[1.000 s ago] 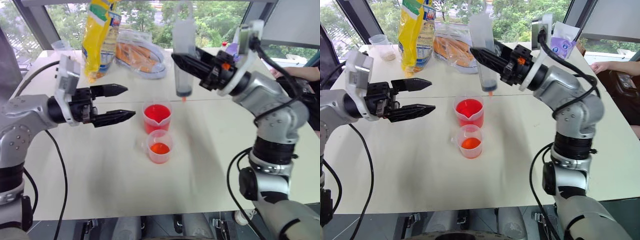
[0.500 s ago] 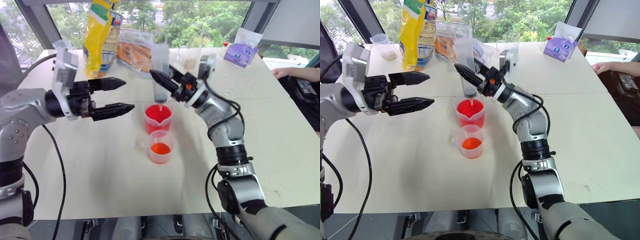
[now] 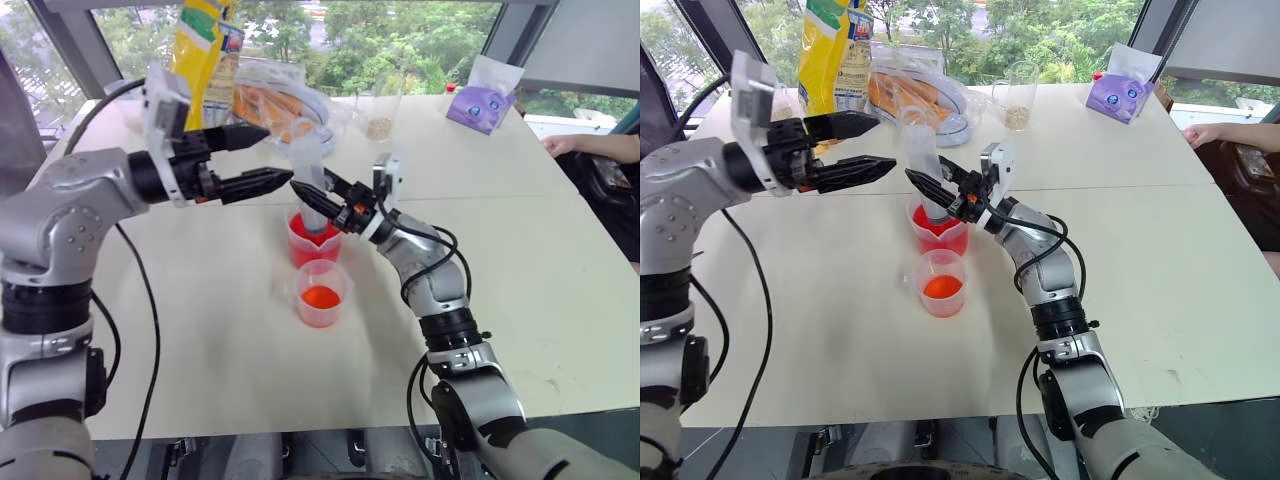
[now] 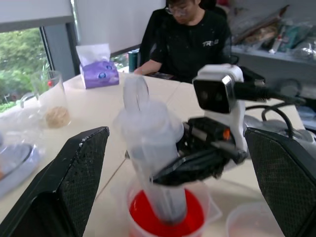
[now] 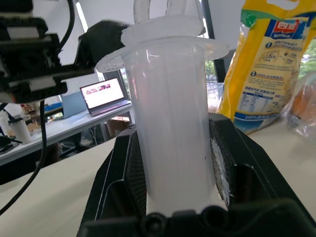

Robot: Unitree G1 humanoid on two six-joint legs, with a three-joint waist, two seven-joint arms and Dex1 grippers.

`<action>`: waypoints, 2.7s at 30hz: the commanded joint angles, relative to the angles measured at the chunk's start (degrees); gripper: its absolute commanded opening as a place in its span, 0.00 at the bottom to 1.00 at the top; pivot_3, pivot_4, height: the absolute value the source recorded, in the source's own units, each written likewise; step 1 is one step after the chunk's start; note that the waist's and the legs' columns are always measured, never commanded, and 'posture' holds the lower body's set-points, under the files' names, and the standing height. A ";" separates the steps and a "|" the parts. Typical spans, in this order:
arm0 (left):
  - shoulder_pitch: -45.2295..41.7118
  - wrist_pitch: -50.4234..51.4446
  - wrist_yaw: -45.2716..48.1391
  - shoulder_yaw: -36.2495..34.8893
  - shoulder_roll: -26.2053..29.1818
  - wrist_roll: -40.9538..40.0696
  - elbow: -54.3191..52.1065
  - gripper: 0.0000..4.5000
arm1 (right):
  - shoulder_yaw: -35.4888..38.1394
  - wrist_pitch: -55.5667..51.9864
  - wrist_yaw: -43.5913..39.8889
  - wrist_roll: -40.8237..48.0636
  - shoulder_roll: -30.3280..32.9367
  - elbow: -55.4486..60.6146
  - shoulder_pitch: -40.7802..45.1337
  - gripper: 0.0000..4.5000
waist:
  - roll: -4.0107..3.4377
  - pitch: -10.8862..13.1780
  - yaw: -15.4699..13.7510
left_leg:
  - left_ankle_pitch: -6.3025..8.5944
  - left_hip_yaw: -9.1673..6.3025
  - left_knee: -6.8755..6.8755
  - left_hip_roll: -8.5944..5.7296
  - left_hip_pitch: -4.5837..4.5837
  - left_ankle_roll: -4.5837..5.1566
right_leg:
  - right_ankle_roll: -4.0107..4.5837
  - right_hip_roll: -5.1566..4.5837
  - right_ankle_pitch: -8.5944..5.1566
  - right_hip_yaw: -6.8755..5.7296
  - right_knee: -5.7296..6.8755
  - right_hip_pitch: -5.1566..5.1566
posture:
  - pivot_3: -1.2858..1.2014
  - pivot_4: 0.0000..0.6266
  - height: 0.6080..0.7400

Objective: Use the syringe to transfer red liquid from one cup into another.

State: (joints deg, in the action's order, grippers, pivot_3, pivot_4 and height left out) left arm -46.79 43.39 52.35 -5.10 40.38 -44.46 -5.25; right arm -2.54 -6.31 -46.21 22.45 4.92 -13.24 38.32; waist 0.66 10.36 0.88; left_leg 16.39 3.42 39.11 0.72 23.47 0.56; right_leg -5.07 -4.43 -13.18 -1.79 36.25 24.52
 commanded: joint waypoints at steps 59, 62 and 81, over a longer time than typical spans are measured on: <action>-16.18 -8.68 1.01 -1.16 -7.92 11.04 16.09 0.02 | -2.43 0.73 -3.31 -1.75 0.69 -3.00 -1.03 0.31 | 0.00 0.00 0.07 | -0.01 -0.01 0.01 -0.01 0.00 -0.01 | -0.01 -0.02 0.00 0.00 0.04 0.01 | 0.52 0.24 1.00; -16.09 -8.40 1.13 -1.08 -7.94 10.88 15.91 0.02 | -2.34 0.61 -3.16 -1.54 0.60 -2.58 -0.77 0.31 | 0.00 0.00 0.07 | -0.01 0.00 0.01 -0.01 0.00 -0.01 | -0.01 -0.02 0.00 0.00 0.04 0.01 | 0.52 0.24 1.00; -5.75 0.74 4.30 -5.27 -4.22 2.02 4.96 0.95 | 0.69 -2.99 -1.59 1.53 0.94 3.42 3.83 0.31 | 0.00 0.00 0.15 | -0.01 -0.03 0.01 0.02 -0.01 -0.02 | 0.00 -0.01 0.00 0.00 0.07 0.01 | 0.52 0.24 1.00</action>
State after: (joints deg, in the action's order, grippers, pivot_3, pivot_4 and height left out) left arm -52.04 43.25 55.81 -6.86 34.52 -39.48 3.24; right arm -2.95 -9.45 -48.05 22.37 5.81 -12.97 40.46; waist 0.66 10.36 1.03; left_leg 16.37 3.39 39.12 0.74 23.45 0.54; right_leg -5.08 -4.45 -13.18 -1.78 36.32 24.54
